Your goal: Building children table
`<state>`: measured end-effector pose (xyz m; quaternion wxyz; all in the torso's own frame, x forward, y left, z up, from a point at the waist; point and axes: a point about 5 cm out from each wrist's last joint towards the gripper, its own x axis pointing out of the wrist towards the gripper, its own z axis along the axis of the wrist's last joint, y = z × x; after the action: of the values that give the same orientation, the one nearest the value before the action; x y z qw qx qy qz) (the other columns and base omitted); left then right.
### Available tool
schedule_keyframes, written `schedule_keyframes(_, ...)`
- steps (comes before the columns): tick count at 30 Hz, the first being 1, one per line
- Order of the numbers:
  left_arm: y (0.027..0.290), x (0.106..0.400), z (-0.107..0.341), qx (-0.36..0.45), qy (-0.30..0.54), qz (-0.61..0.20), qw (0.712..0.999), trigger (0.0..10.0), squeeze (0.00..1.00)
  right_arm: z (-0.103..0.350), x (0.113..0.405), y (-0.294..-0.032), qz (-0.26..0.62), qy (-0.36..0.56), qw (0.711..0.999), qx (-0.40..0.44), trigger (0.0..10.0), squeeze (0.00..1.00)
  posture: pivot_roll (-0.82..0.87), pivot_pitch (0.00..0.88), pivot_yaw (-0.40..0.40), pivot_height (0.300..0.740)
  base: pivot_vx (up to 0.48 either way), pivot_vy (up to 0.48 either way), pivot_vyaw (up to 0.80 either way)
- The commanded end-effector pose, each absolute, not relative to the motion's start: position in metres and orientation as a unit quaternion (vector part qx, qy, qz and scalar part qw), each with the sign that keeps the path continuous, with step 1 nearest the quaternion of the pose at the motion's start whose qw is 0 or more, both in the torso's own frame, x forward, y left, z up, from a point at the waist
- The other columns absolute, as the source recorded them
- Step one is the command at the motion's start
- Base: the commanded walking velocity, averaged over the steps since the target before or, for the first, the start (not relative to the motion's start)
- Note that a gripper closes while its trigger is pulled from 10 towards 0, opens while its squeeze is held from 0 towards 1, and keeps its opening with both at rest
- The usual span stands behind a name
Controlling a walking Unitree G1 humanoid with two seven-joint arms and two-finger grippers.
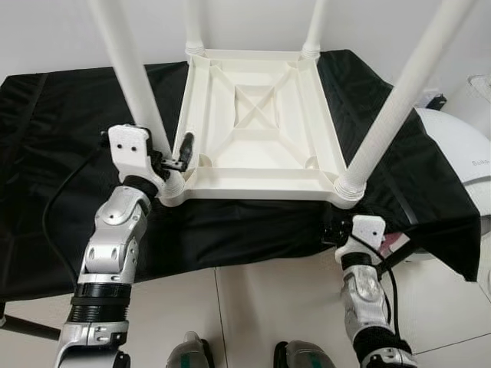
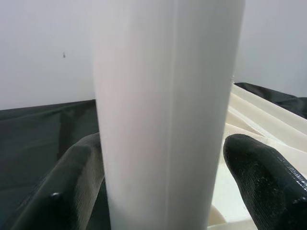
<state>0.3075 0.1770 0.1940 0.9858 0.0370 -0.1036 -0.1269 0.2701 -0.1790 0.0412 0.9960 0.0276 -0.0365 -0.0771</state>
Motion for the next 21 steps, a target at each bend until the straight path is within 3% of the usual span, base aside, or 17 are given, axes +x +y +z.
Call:
schedule_keyframes(1, 0.177, 0.308, 0.192, 0.039, -0.099, -0.128, 0.986, 10.0, 0.00, 0.137, 0.333, -0.175, 0.011, -0.183, 0.983, 0.001, 10.0, 0.00, -0.06, 0.187, 0.045, 0.740, 0.000, 0.000, 0.00)
schedule_keyframes(12, 0.177, 0.306, 0.190, 0.038, -0.096, -0.130, 0.986, 10.0, 0.00, 0.141, 0.326, -0.175, 0.011, -0.172, 0.985, 0.007, 10.0, 0.00, -0.06, 0.188, 0.046, 0.740, 0.000, 0.000, 0.00)
schedule_keyframes(21, 0.172, 0.304, 0.184, 0.035, -0.088, -0.142, 0.985, 10.0, 0.00, 0.116, 0.308, -0.179, -0.003, -0.123, 0.992, 0.010, 10.0, 0.00, -0.07, 0.193, 0.044, 0.740, 0.000, 0.000, 0.00)
